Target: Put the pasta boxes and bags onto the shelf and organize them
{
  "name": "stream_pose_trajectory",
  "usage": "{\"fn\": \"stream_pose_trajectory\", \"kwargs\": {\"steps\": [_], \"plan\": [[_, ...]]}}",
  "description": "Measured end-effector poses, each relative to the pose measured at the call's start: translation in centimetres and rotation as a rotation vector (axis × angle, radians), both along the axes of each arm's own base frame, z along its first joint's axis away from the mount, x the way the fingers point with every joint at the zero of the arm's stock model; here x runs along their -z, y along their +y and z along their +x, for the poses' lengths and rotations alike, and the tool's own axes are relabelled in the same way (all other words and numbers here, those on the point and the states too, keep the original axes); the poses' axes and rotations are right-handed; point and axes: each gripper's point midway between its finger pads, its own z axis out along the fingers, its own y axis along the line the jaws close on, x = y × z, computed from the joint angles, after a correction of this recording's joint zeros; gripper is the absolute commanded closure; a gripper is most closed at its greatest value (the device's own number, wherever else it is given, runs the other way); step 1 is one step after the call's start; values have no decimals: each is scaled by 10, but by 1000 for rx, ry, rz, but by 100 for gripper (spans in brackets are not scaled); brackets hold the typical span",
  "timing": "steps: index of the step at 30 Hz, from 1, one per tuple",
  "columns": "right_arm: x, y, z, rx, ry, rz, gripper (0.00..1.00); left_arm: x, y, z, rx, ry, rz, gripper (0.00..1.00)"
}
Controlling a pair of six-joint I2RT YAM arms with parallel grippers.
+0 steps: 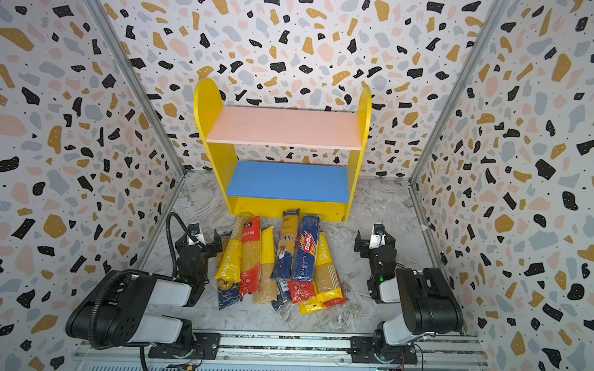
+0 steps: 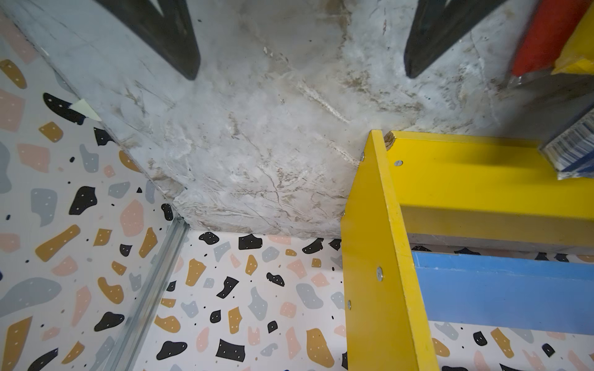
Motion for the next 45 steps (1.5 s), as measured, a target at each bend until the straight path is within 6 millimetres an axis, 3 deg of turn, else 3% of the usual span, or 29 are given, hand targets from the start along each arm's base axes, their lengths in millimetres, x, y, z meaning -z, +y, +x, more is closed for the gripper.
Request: {"fn": "stream_pose_trajectory", "kwargs": {"steps": [45], "plan": [[0,0,0,-5,0,1,1,1,0,1,11,2,-4,0]]}}
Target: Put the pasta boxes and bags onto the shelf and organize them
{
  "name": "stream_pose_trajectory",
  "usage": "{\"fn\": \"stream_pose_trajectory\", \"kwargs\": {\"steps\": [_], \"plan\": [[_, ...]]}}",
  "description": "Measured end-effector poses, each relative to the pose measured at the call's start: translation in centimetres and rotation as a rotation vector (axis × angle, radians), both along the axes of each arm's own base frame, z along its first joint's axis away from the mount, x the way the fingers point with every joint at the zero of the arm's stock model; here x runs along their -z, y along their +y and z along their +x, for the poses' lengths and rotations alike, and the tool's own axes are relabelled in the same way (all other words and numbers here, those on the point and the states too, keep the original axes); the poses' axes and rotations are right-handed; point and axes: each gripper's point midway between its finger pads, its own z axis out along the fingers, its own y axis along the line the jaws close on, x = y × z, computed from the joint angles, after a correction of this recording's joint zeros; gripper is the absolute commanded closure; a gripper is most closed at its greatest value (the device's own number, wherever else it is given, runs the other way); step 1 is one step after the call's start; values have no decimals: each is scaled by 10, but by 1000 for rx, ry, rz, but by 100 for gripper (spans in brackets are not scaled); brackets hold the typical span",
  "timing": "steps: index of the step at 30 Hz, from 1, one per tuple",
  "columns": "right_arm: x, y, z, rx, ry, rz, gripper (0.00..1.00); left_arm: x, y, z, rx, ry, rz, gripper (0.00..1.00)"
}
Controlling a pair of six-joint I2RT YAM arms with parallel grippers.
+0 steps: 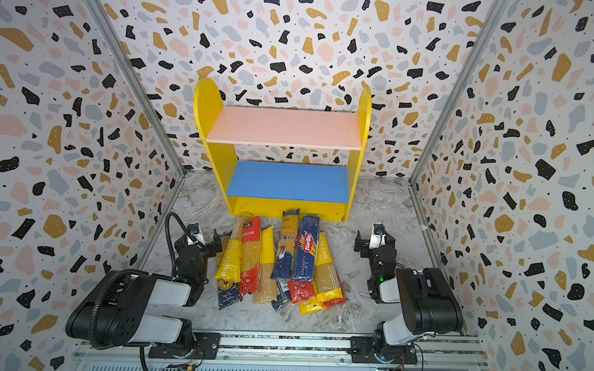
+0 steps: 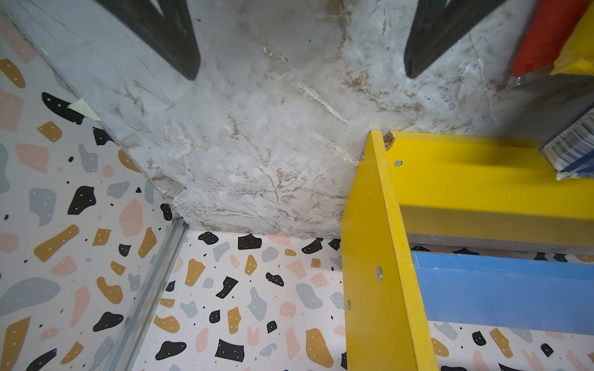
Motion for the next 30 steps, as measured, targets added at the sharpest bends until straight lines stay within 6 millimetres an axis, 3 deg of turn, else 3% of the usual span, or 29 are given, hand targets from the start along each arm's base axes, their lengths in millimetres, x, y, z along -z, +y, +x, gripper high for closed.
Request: {"fn": "stream_pose_trajectory", "kwargs": {"steps": [14,16,22,27,30], "plan": [[1,-3,-1,20,8,-3,1,-3,-2,5,16,-1,-5,0],[0,-9,1,60,32,-1,1,-3,-3,11,18,28,-2,4],[-41,-29,12,213,0,64,1,-38,-9,44,11,15,3,12],[-69,-43,13,339,25,192,1,-39,-22,40,-13,81,23,10],[-78,-38,12,359,49,258,1,-47,-36,35,6,93,11,11]]}}
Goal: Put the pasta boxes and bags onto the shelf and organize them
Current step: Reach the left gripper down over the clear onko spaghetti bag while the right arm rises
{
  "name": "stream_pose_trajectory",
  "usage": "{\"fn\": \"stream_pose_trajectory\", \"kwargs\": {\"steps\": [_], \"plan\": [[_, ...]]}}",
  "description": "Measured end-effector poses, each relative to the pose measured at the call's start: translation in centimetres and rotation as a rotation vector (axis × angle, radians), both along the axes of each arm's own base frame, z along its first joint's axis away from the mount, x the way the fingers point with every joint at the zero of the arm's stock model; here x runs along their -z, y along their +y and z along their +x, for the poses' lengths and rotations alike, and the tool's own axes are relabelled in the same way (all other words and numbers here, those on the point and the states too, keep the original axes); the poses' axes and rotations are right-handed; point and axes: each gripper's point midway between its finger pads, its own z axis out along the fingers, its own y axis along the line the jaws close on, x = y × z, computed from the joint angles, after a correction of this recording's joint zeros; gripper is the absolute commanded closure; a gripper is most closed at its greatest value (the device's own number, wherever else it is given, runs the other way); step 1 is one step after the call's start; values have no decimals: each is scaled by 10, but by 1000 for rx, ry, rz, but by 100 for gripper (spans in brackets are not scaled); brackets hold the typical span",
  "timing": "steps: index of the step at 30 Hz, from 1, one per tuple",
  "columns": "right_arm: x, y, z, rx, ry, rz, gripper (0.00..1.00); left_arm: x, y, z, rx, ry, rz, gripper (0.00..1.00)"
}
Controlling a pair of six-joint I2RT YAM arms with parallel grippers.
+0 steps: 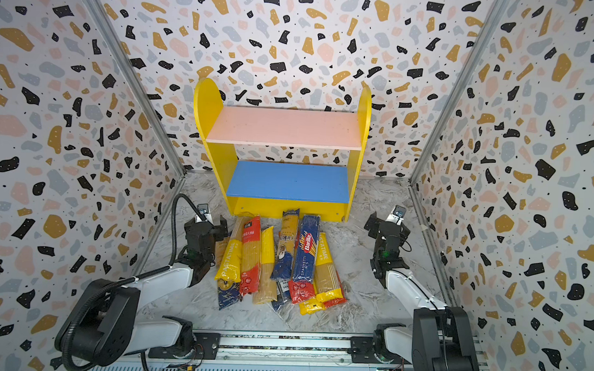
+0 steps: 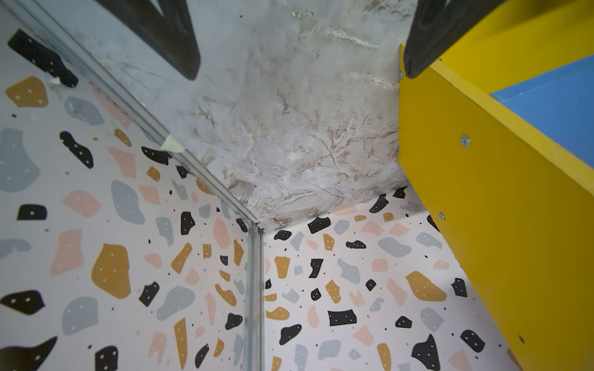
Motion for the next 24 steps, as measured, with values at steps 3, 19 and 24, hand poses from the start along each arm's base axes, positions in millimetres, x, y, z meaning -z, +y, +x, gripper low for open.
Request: {"fn": "stream_pose_trajectory", "kwargs": {"steps": [3,19,24], "plan": [[1,13,-5,-14,30,40,1,-15,-15,-5,22,-13,-32,11],[21,117,-54,-250,265,-32,1,-35,-135,-82,267,8,-339,14],[11,111,-68,-244,274,-16,1,-2,-176,-107,328,109,-347,15]]}}
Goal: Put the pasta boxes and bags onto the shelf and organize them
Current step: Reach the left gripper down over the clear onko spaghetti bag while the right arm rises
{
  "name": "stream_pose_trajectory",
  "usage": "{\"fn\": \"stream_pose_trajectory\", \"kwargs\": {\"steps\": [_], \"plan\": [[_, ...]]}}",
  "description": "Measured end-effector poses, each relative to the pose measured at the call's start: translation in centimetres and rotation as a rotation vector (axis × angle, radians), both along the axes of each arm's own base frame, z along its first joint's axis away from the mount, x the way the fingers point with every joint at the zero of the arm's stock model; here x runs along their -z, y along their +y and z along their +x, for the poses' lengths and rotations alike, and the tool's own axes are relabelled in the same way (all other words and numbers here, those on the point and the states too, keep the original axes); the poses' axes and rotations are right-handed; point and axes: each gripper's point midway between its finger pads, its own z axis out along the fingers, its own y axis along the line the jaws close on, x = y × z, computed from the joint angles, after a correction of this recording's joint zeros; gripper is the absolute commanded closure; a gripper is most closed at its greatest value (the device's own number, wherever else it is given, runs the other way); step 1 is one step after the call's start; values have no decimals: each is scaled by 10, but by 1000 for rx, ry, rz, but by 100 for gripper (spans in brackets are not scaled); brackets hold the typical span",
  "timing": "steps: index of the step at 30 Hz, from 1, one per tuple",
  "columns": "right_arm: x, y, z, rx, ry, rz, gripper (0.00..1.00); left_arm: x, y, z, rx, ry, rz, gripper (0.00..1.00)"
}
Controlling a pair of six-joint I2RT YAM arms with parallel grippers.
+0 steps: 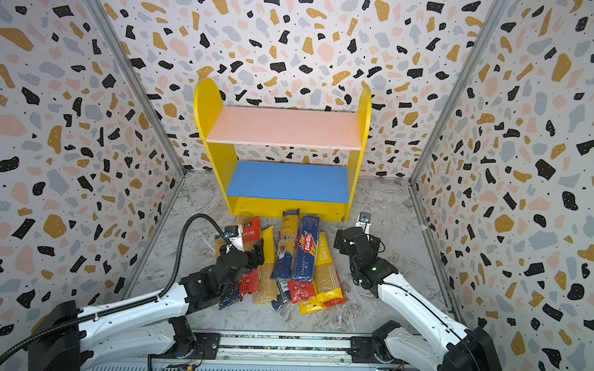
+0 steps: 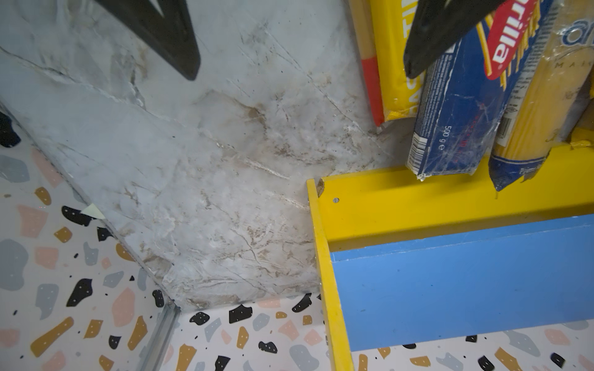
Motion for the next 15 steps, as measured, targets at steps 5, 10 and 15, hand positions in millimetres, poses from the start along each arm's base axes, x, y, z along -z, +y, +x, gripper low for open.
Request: {"fn": "stream_pose_trajectory", "kwargs": {"steps": [5,10,15], "plan": [[-11,-3,-7,-2,11,10,1,22,-39,-11,46,76,96,17],[-20,-5,-16,-13,2,33,1,21,-74,-7,75,99,79,17],[-20,-4,-19,-30,11,42,1,46,-88,-7,97,162,109,19]]}}
